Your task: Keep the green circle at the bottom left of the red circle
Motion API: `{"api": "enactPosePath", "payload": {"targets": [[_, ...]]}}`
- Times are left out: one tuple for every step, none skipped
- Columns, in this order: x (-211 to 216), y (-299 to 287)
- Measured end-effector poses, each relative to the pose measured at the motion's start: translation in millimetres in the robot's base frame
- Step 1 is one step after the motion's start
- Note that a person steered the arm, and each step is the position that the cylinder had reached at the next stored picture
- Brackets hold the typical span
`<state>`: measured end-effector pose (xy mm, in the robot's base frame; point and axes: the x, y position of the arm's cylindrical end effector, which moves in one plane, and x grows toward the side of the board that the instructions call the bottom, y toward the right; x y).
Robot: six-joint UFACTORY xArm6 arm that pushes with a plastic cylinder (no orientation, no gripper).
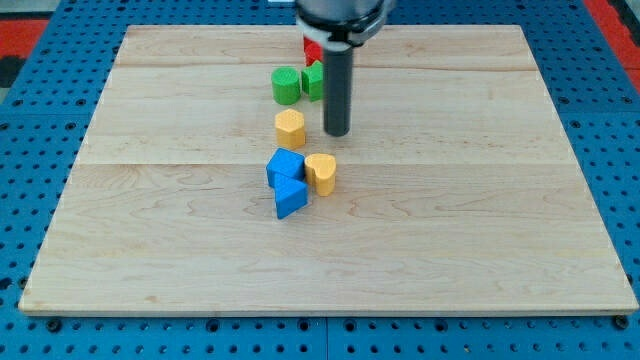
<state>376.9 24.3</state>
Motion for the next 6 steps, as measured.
{"api": "enactPosePath", "payload": {"targets": [[-14,-38],[25,-73],[29,-65],[-10,-98],[-46,-74],[-64,-71]]}}
